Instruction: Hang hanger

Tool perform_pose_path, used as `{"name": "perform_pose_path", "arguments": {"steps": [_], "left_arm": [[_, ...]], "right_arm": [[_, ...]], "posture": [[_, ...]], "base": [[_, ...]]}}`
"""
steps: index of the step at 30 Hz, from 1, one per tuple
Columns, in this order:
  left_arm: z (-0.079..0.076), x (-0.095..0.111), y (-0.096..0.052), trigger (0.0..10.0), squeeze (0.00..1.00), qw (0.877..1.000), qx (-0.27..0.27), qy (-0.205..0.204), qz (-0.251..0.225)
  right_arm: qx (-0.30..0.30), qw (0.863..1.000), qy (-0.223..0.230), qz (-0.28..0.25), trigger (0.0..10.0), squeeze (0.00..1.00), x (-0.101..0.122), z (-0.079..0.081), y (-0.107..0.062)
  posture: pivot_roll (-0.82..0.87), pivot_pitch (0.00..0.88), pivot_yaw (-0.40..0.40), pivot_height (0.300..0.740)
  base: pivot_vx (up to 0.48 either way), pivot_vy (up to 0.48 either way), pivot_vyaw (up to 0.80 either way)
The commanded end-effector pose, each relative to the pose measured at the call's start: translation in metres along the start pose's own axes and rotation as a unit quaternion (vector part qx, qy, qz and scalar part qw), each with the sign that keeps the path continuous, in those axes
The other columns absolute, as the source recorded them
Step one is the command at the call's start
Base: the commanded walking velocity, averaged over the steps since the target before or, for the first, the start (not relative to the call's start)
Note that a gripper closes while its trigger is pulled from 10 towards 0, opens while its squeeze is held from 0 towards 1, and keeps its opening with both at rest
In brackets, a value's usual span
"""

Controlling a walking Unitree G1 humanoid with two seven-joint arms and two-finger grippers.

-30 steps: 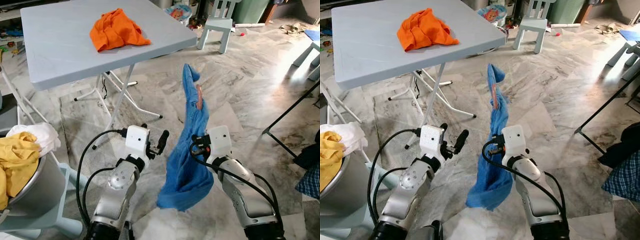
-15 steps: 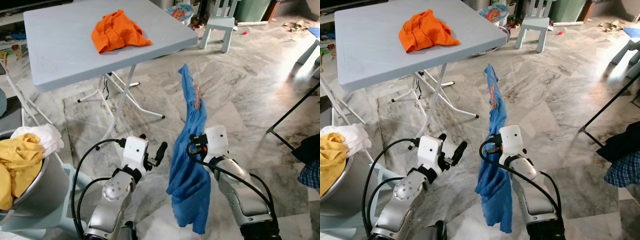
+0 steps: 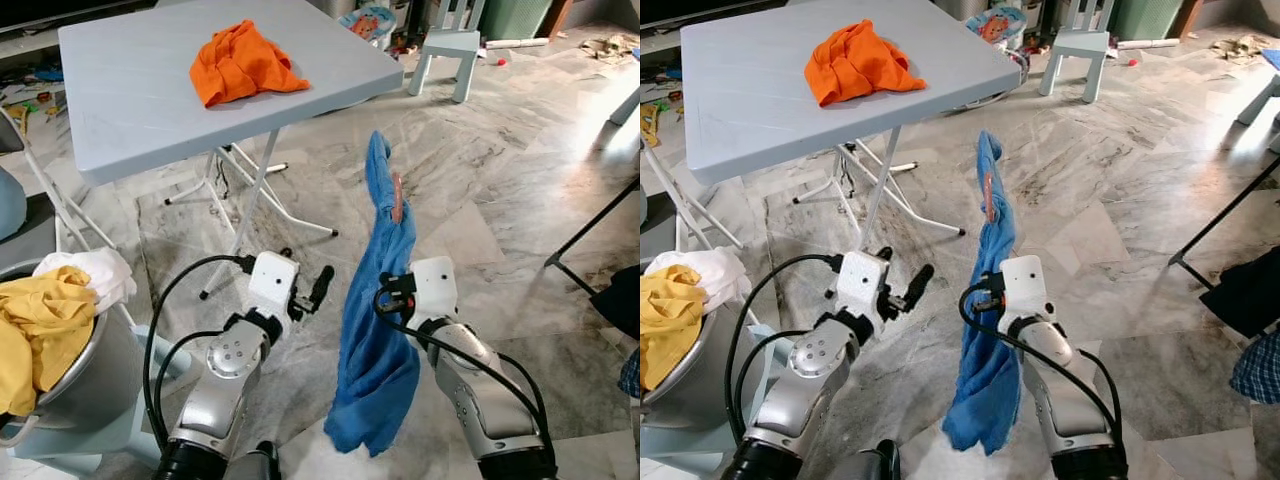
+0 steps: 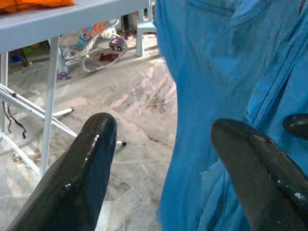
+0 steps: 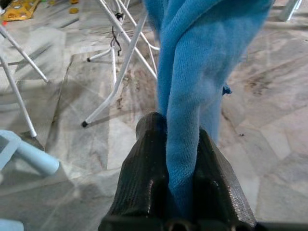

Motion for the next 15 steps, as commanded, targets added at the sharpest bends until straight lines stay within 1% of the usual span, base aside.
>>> {"name": "perform_pose_path", "arguments": {"steps": [1,3,5,6,9,11,13,15], "left_arm": [[0.0,0.006,0.001,10.0,0.0,1.0,0.001,0.007,-0.009],[-0.001,0.007,0.001,10.0,0.0,1.0,0.004,-0.008,-0.012],[-0.001,0.006,0.0,10.0,0.0,1.0,0.008,-0.01,-0.01],[-0.002,0.004,-0.001,10.0,0.0,1.0,0.012,-0.007,-0.004],[-0.006,0.004,-0.002,10.0,0.0,0.999,0.014,-0.033,-0.01],[-0.009,0.004,-0.003,10.0,0.0,0.999,0.011,-0.034,-0.011],[-0.018,0.007,-0.003,10.0,0.0,0.999,-0.008,-0.037,-0.018],[-0.021,0.008,-0.003,10.0,0.0,0.999,-0.013,-0.04,-0.02]], "right_arm": [[0.012,1.0,-0.007,-0.011,10.0,0.0,0.013,-0.002,0.004],[0.006,1.0,-0.004,-0.016,10.0,0.0,0.018,-0.005,0.006],[0.001,1.0,-0.002,-0.027,10.0,0.0,0.023,-0.006,0.007],[0.002,0.999,-0.002,-0.032,10.0,0.0,0.025,-0.005,0.006],[0.009,0.999,-0.003,-0.043,10.0,0.0,0.026,0.0,0.003],[0.01,0.999,-0.006,-0.048,10.0,0.0,0.026,0.001,0.001],[0.004,0.999,0.001,-0.05,10.0,0.0,0.022,0.002,-0.003],[0.002,0.999,0.0,-0.051,10.0,0.0,0.02,0.004,-0.004]], "posture": [[0.04,0.136,-0.011,0.74],[0.03,0.139,-0.021,0.74],[0.02,0.142,-0.025,0.74],[0.02,0.144,-0.027,0.74],[0.01,0.146,-0.028,0.74],[0.01,0.152,-0.028,0.74],[0.01,0.159,-0.029,0.74],[0.0,0.17,-0.028,0.74]], "base": [[0.0,0.0,0.0],[0.0,0.0,0.0],[0.0,0.0,0.0],[0.0,0.0,0.0],[0.0,0.0,0.0],[0.0,0.0,0.0],[0.276,0.0,0.0],[0.345,0.0,0.0]]}}
Point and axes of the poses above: a point about 5 cm out from each wrist's last joint towards the gripper, its own y axis pointing out of the wrist towards the gripper, its own x axis along the axis of the wrist's last joint, z = x × y, the point moved 1 cm from there along y, pointing out of the wrist towards the gripper, and after that the axes turned 14 degrees about y, right-handed, at the moved point
